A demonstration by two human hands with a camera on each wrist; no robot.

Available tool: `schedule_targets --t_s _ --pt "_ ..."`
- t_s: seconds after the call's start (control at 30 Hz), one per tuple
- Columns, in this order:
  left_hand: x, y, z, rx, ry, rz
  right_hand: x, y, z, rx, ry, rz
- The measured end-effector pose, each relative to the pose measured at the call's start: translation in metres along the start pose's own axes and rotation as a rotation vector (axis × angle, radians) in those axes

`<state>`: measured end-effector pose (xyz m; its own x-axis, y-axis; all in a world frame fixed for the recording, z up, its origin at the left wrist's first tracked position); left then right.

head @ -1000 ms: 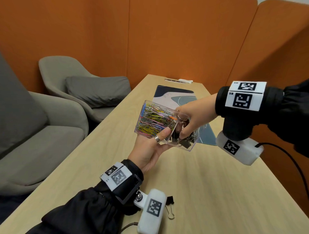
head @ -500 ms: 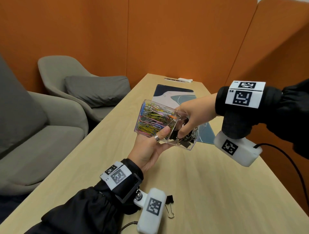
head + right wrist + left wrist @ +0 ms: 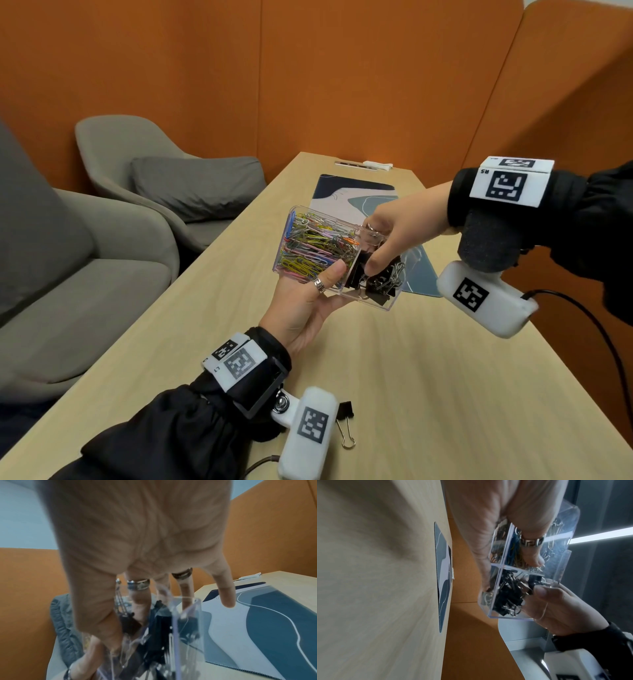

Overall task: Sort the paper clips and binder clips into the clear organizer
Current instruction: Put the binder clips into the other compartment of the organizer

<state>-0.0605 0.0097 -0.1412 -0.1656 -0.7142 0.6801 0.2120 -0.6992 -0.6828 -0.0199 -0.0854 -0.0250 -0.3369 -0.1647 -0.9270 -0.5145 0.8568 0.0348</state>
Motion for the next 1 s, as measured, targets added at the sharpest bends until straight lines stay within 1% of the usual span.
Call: schedule_targets --t_s 0.2,0.4,0.53,0.67,0.83,0.9,1.0 --pt "0.0 0.0 0.0 -0.003 -0.001 -0.015 -0.009 -0.012 -0.01 0.022 -0.017 0.084" --pt "-0.001 -0.002 0.0 -0.014 -0.031 -0.013 -0.007 -0.021 -0.02 -0.003 -0.089 0.151" --pt "-0.001 -0.003 0.0 -0.024 -0.027 -0.01 -0.008 -0.023 -0.028 -0.016 -0.109 0.096" --pt "-0.002 -0.003 0.001 -0.032 -0.035 -0.035 -0.01 -0.028 -0.032 -0.015 -0.094 0.036" --pt "-0.003 -0.003 0.001 -0.034 -0.034 -0.036 -0.015 -0.02 -0.033 -0.006 -0.081 -0.111" --pt "-0.003 -0.004 0.0 -0.031 -0.035 -0.041 -0.019 -0.021 -0.033 -0.005 -0.111 -0.114" --pt "-0.003 -0.004 0.001 -0.033 -0.039 -0.05 -0.022 -0.024 -0.033 -0.007 -0.138 -0.029"
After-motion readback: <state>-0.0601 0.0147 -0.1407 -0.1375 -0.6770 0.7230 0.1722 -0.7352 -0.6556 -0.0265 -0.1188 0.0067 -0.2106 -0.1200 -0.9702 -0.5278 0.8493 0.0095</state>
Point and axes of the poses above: each hand's wrist, its own z-axis towards the middle knuckle, its own x-axis out of the palm, y = z × x, the point moved 5 cm from there along z, towards the middle knuckle, and after that the axes turned 2 degrees about -y, right-handed, at the moved point
